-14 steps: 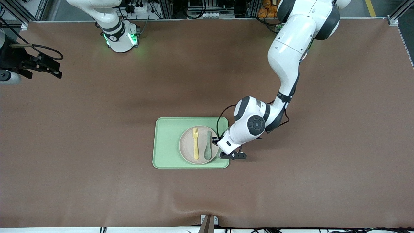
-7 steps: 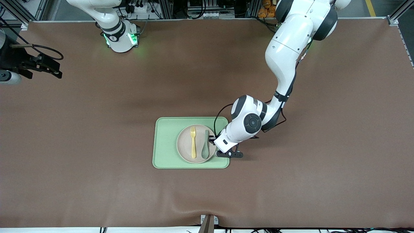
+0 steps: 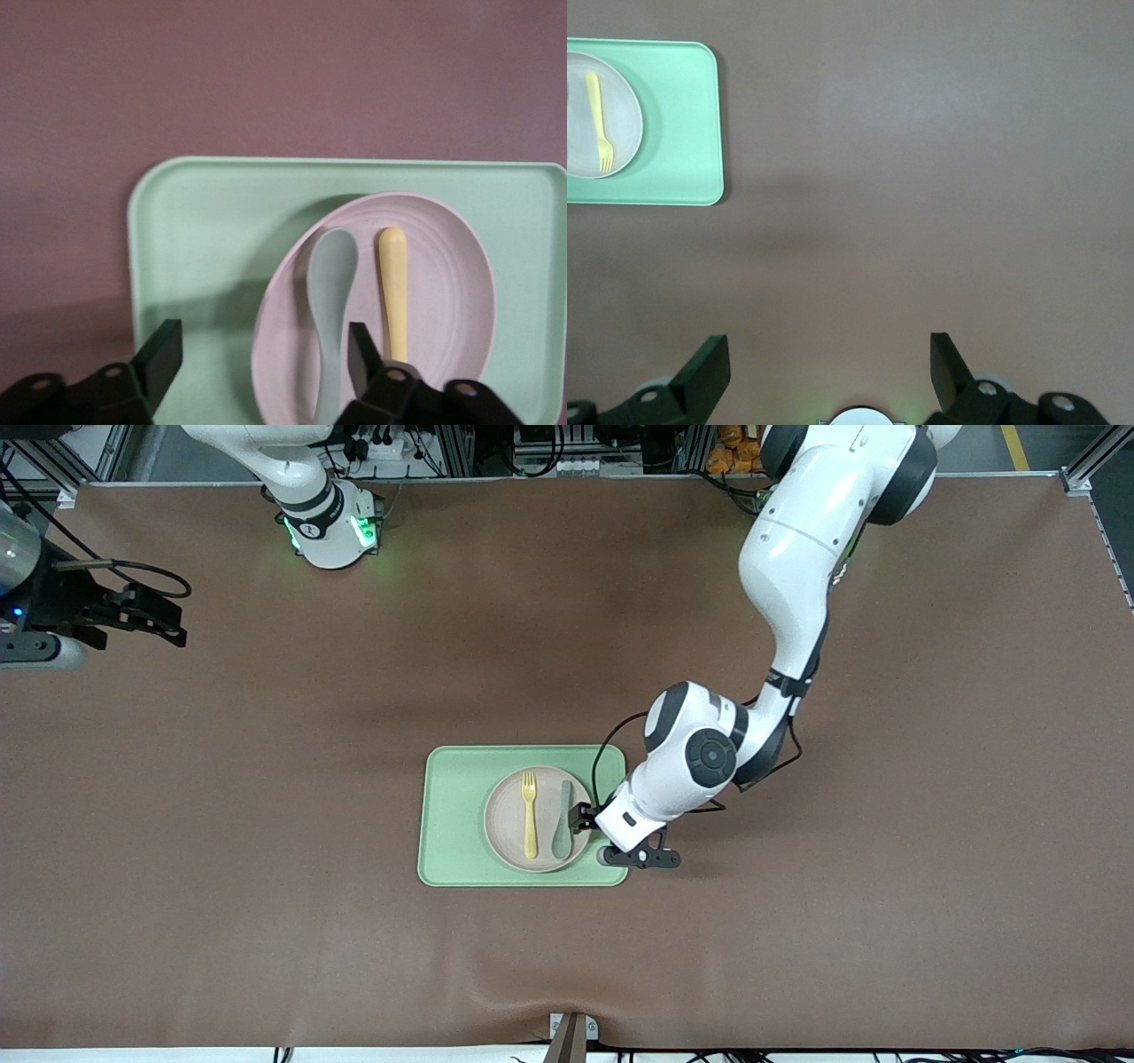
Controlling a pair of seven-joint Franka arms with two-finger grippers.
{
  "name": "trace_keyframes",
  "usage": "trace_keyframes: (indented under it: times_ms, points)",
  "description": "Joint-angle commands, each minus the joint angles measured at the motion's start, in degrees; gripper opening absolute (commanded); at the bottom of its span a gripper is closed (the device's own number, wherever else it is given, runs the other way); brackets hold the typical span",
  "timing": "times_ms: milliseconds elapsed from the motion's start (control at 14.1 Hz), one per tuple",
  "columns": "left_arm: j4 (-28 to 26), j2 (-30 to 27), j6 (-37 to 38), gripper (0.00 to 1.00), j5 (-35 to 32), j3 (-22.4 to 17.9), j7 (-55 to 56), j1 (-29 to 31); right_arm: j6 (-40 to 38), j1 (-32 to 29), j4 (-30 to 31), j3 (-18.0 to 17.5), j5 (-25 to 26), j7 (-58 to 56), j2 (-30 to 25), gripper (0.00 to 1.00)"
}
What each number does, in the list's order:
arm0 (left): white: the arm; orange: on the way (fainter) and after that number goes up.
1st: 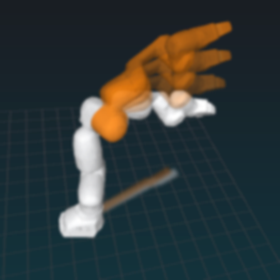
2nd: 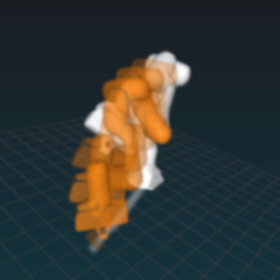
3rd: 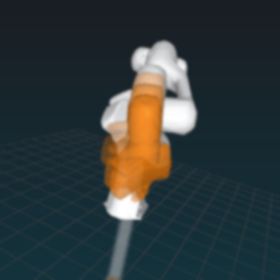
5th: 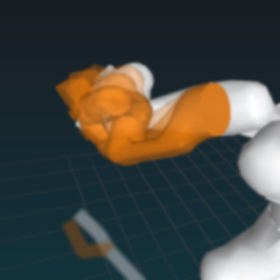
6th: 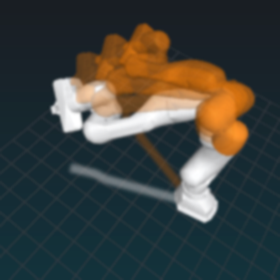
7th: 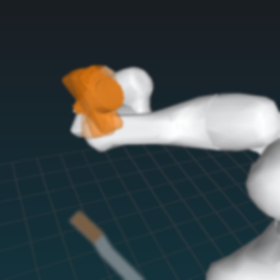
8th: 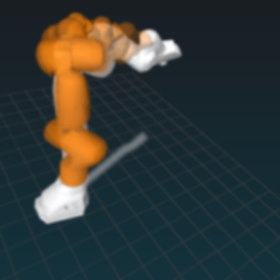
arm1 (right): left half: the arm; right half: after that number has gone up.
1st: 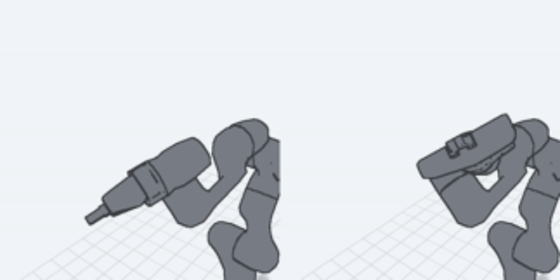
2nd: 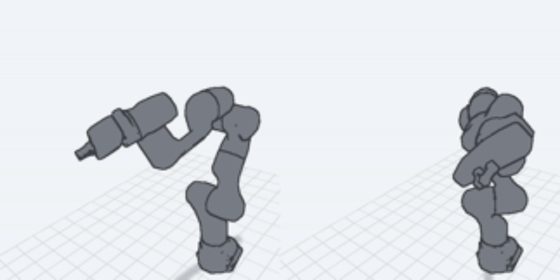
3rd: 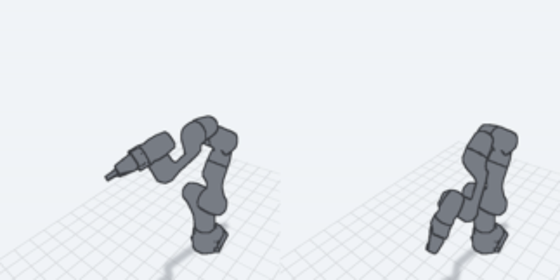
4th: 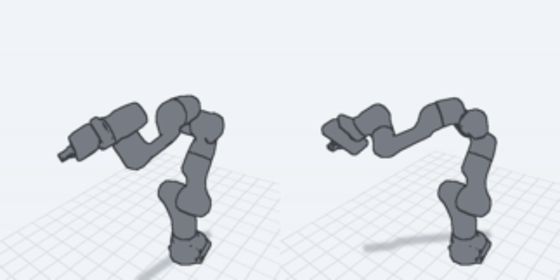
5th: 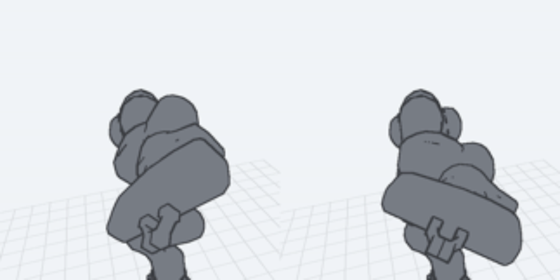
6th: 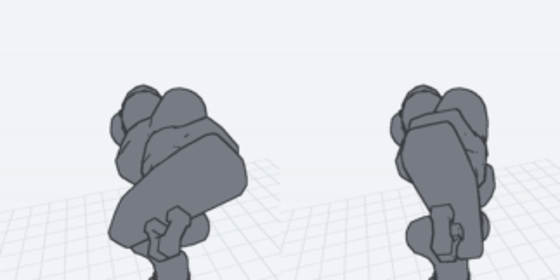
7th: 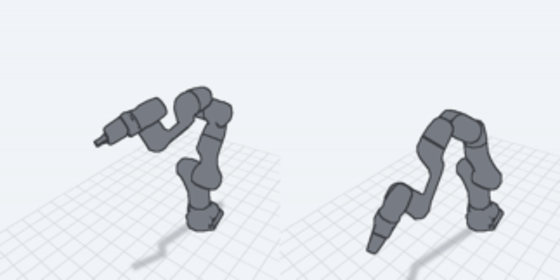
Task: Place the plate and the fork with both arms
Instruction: 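Release the plate on the tray with the left gripper, then reach the right gripper to the fork while the left gripper withdraws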
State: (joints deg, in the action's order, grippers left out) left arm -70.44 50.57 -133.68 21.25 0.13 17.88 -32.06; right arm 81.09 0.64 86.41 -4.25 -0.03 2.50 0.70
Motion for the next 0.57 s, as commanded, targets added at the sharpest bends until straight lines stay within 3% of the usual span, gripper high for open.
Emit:
trace_keyframes:
  times_ms: [0,284,497]
  points:
    - [-1.9,-8.3,10.1,1.00,-3.8,-1.5,-0.1,2.3,1.0,2.0,-1.9,-0.1,-1.9,0.1,2.3,1.00]
    - [-2.0,-18.0,25.7,1.00,-8.1,-1.5,-0.2,9.5,2.4,5.9,-11.2,-0.1,-3.6,3.2,10.7,1.00]
    - [-1.9,-23.9,34.7,1.00,-13.6,-1.5,-0.1,12.7,2.5,8.6,-14.5,-0.1,-3.0,2.9,14.7,1.00]
